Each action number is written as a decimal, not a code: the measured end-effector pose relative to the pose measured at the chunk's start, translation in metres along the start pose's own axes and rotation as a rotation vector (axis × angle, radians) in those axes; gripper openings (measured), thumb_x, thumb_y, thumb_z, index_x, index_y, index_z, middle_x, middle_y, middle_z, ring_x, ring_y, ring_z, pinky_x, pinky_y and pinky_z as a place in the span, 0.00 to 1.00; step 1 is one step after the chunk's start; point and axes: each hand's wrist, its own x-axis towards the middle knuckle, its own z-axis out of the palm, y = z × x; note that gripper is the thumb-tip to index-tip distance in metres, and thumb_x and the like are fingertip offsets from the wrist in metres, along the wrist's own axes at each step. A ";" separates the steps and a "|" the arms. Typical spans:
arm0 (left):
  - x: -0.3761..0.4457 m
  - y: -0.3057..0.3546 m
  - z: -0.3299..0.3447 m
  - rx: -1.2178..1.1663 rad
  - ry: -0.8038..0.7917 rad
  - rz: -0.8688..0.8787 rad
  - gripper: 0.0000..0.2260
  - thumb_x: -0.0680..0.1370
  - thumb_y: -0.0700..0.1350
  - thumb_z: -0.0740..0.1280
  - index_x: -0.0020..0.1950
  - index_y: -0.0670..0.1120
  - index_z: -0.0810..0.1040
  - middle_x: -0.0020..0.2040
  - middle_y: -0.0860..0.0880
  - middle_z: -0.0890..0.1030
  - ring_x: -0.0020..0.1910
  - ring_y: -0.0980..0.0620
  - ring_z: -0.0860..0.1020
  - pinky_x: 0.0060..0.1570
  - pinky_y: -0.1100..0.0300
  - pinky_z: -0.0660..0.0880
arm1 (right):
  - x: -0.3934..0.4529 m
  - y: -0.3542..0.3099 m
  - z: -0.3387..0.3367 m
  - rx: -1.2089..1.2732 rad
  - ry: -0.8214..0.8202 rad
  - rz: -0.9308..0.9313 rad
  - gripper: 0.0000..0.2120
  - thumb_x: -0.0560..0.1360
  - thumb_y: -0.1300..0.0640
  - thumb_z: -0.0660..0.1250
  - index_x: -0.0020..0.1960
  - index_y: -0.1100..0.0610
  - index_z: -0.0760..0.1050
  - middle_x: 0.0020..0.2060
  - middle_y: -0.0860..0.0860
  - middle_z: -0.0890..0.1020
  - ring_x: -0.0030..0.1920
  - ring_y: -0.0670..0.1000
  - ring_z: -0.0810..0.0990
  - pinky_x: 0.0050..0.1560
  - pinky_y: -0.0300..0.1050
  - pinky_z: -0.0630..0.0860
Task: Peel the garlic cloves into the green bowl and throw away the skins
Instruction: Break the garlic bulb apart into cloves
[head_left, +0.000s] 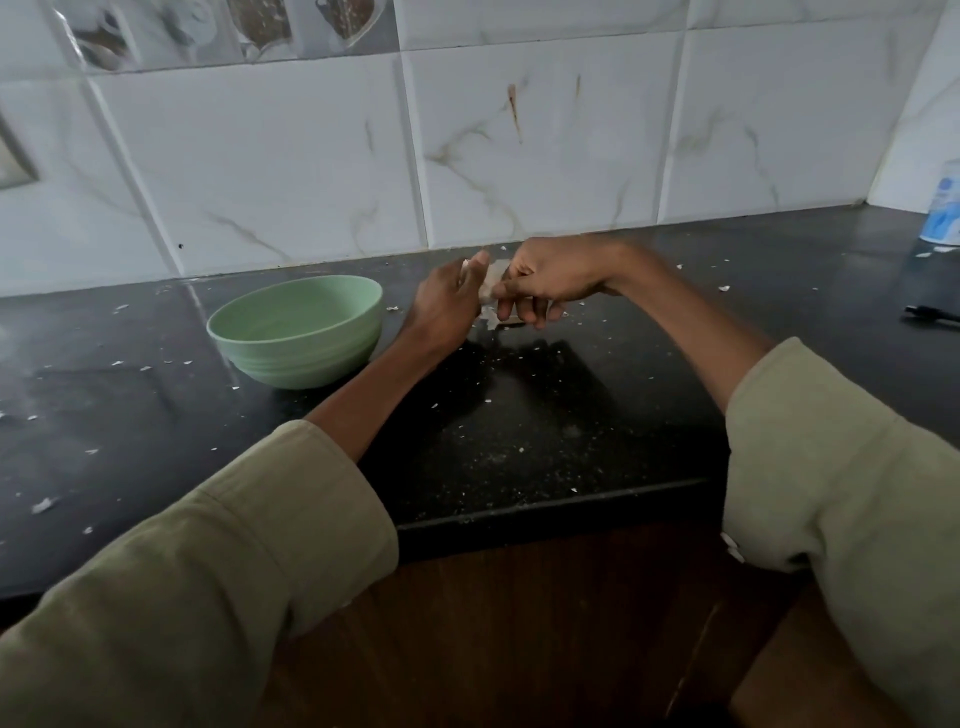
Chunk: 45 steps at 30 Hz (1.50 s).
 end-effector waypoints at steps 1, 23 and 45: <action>0.000 -0.001 0.000 -0.017 -0.007 -0.008 0.21 0.87 0.59 0.54 0.43 0.48 0.75 0.37 0.50 0.76 0.34 0.53 0.72 0.42 0.53 0.71 | 0.000 -0.001 0.001 -0.009 0.012 -0.005 0.18 0.85 0.47 0.62 0.51 0.58 0.84 0.34 0.50 0.83 0.33 0.45 0.83 0.39 0.40 0.78; -0.002 0.008 -0.006 -0.079 -0.047 -0.055 0.26 0.90 0.53 0.49 0.44 0.44 0.80 0.29 0.55 0.75 0.25 0.61 0.68 0.30 0.60 0.64 | -0.008 -0.019 0.005 -0.023 0.151 -0.149 0.17 0.84 0.56 0.64 0.40 0.62 0.80 0.25 0.49 0.78 0.26 0.47 0.77 0.32 0.39 0.73; -0.016 0.028 -0.005 -0.374 0.037 -0.277 0.27 0.87 0.61 0.52 0.36 0.47 0.72 0.24 0.55 0.68 0.22 0.58 0.63 0.22 0.64 0.60 | 0.009 -0.018 0.031 0.024 0.527 -0.125 0.30 0.84 0.39 0.59 0.40 0.61 0.82 0.30 0.51 0.82 0.25 0.45 0.73 0.36 0.44 0.72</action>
